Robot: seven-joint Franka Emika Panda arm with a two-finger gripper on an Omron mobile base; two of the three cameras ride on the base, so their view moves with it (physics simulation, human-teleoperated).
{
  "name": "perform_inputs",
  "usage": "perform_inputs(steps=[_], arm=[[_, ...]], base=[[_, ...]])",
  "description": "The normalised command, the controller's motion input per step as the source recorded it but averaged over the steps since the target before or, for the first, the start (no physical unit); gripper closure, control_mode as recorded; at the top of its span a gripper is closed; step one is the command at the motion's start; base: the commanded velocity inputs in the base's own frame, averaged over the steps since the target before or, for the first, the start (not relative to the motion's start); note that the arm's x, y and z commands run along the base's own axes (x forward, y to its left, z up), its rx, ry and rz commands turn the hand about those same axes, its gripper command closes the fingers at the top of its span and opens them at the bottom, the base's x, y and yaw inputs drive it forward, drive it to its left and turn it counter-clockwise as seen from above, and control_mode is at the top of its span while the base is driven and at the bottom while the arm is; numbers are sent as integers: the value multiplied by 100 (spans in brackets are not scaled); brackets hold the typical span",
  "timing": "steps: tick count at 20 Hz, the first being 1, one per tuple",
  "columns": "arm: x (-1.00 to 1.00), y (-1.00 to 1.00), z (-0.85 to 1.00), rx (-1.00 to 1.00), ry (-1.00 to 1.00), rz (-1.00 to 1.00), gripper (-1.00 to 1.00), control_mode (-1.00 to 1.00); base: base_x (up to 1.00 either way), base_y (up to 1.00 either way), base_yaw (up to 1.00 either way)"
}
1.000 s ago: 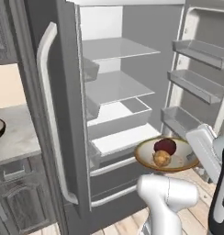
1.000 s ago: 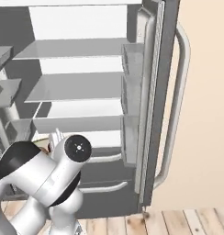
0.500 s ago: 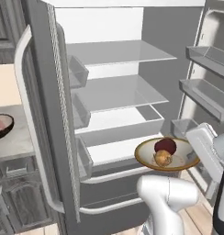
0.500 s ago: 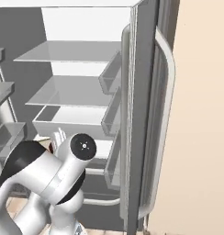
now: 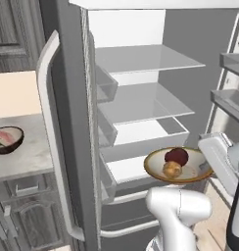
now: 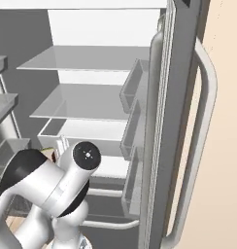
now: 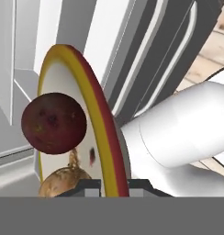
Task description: Place the bowl with the potato and onion on the top shelf of the fridge. Place the bowl with the fish and steak on the second highest shelf of the fridge.
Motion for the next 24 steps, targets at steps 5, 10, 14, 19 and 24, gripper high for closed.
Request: perform_inputs(steps=[5, 10, 14, 19, 24], arm=[[0, 0, 0, 0, 0, 0, 100, 100], [0, 0, 0, 0, 0, 0, 100, 100], [1, 0, 35, 4, -7, -1, 100, -100], [0, 0, 100, 13, -33, -5, 100, -100], [28, 22, 100, 5, -18, -11, 100, -100]], base=[[59, 27, 0], [66, 20, -2], [22, 8, -1], [0, 0, 0], [0, 0, 0]])
